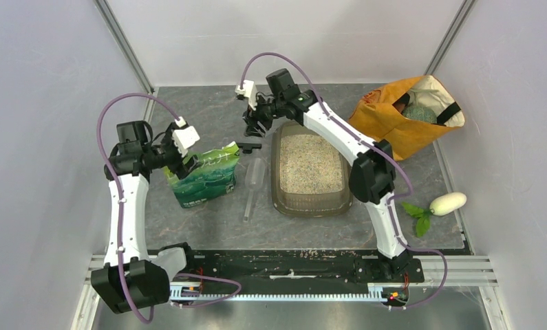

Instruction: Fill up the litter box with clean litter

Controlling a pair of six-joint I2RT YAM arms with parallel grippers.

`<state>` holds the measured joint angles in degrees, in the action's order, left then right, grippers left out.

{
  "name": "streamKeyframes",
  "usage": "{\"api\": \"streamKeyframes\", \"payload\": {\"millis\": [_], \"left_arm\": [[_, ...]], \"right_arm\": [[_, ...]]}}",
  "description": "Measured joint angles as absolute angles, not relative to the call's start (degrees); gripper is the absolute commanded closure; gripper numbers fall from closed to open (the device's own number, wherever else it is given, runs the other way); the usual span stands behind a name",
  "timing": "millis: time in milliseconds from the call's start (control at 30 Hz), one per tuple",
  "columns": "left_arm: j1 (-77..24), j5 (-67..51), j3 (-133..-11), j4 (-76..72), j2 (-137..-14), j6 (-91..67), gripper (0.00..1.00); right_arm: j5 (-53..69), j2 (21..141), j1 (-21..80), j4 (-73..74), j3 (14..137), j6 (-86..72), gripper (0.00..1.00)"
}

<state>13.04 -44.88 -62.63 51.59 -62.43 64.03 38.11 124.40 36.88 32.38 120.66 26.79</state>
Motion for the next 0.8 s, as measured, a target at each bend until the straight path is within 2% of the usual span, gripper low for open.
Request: {"api": "streamKeyframes", "payload": {"millis": [133,333,800], "left_arm": [[13.0,-45.4,-63.6,46.9,-60.6,58.2,0.16],[13.0,-45.8,-65.3,41.6,-58.5,50.6,0.15],[13.0,-46.1,-66.1,39.1,-56.6,46.2,0.15]], "right_arm": [[29.8,130.5,38.0,36.0,125.6,29.6,0.42],[22.1,135.9,39.4,38.3,125.6,33.3,0.43],[16.1,142.8,43.0,36.4,126.7,38.0,0.39]]}}
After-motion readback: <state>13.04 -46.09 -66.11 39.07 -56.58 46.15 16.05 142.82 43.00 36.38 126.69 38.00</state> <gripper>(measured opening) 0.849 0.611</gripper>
